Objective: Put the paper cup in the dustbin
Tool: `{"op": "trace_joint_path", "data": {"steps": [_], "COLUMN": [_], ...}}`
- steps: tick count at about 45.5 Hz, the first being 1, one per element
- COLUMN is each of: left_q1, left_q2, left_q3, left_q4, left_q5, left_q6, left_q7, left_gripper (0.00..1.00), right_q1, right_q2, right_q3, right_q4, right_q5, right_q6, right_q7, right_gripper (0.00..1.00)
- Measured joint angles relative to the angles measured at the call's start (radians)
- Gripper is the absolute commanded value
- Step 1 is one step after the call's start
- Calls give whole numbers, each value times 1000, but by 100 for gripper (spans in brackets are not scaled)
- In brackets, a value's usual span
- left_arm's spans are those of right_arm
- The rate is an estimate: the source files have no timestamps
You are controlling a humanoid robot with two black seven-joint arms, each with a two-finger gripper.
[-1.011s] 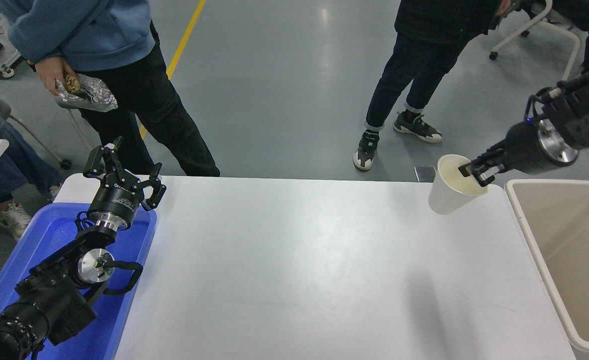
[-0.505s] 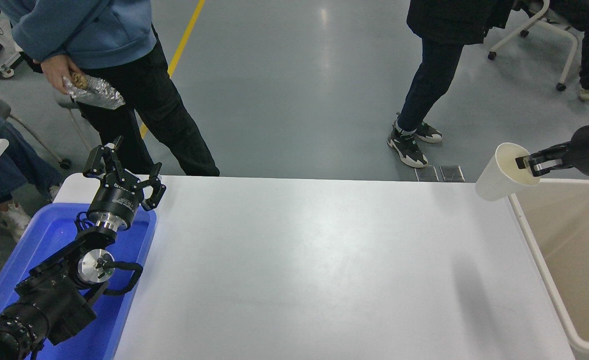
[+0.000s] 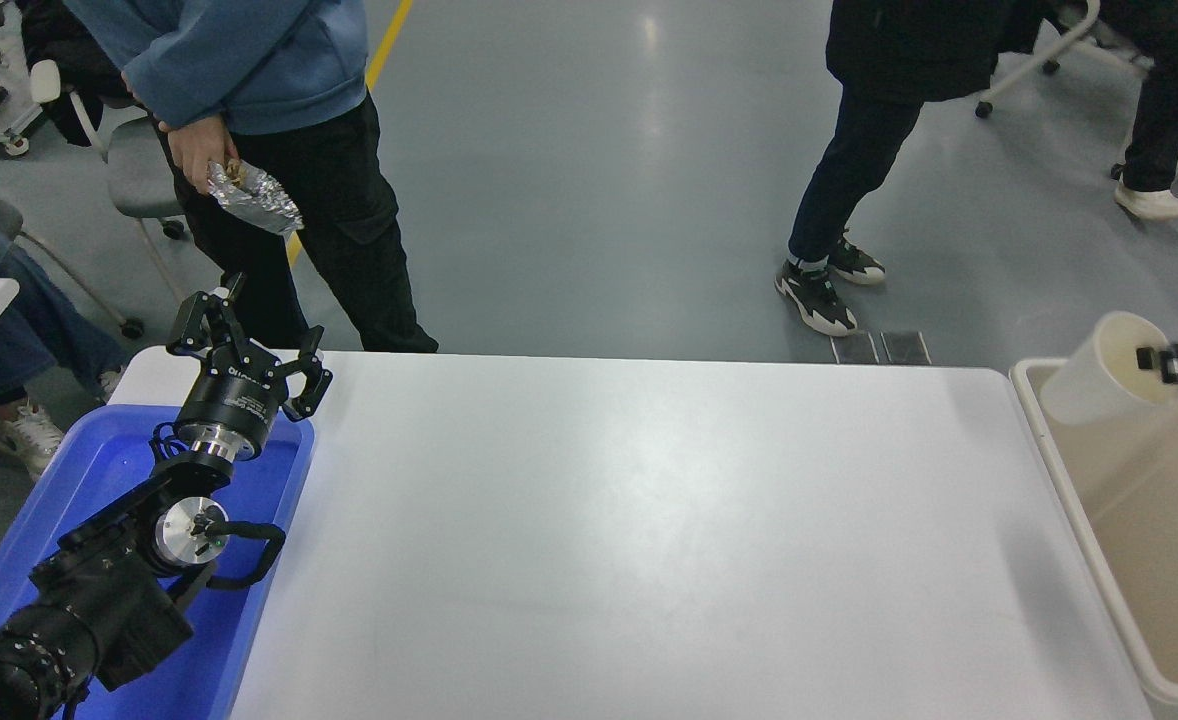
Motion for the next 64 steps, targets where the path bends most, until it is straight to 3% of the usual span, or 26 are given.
{"op": "trace_joint_path", "data": {"steps": [12, 32, 50, 64], "left_q1": [0, 0, 0, 0], "left_q2": [0, 0, 0, 0], "left_q3": [0, 1, 0, 0], "left_q4": [0, 0, 0, 0], "left_q5": [0, 0, 0, 0], "left_q6": [0, 0, 0, 0], "left_q7": [-1, -1, -1, -1], "left_gripper": [100, 100, 100, 100], "right_q1": [-210, -527, -684, -751], "right_q2": [46, 262, 388, 472], "right_q3": [91, 150, 166, 232], "right_q4": [-217, -677, -826, -899], "right_q5": [195, 521, 765, 845], "right_q6": [-35, -28, -38, -66], "right_q7": [-1, -11, -45, -82], "right_gripper": [0, 0, 0, 0]}}
